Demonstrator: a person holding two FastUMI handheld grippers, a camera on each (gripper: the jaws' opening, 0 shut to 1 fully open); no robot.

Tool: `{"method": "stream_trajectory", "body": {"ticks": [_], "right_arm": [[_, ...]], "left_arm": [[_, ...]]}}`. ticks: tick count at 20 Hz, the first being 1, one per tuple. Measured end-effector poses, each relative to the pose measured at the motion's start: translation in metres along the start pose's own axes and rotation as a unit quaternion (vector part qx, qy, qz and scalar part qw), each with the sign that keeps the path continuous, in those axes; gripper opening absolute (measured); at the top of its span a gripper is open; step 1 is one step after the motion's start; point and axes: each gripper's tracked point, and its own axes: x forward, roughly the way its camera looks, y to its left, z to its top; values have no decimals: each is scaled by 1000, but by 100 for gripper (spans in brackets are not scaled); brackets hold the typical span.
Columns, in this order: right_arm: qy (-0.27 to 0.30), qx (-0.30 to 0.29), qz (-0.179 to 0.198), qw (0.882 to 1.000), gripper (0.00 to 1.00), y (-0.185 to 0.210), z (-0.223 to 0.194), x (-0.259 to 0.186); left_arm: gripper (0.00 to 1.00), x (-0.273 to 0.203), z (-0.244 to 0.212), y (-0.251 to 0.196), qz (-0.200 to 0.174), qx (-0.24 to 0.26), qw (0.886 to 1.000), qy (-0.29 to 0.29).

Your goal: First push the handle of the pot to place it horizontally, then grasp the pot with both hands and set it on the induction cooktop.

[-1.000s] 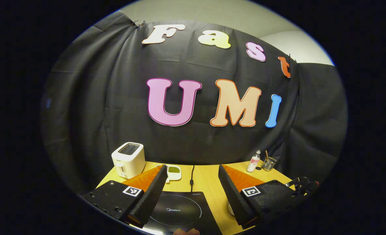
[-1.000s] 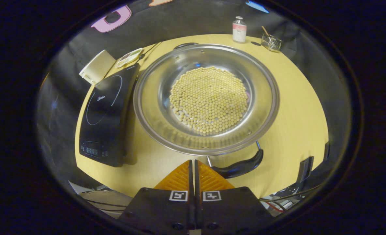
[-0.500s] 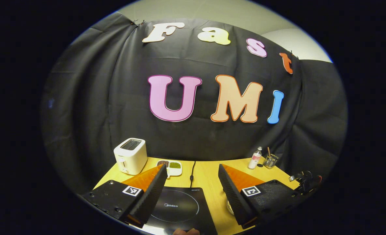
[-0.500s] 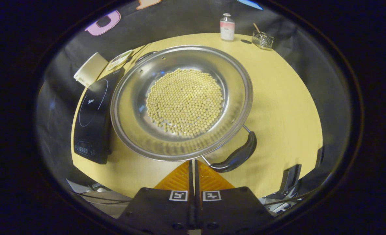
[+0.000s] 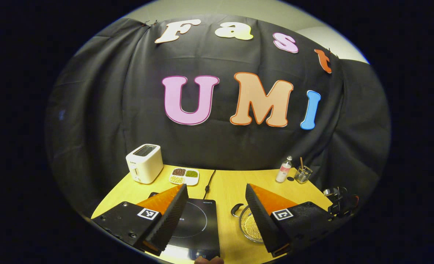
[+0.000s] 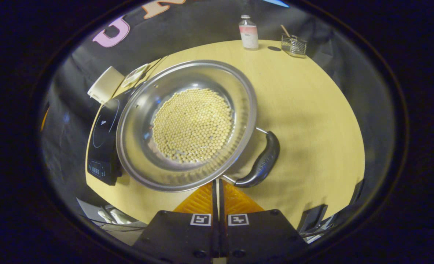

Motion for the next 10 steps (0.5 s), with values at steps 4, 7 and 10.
{"method": "stream_trajectory", "body": {"ticks": [4,7,10], "right_arm": [[-6,-22,10,1000,0,-21,22,8],[-11,-21,9,1000,0,-33,38,11],[-15,-33,0,999,3,-44,49,13]], "left_arm": [[97,-2,-29,-27,0,14,999,41],[96,-3,-48,-37,-2,1,998,68],[97,1,-66,-37,-4,-32,995,95]]}}
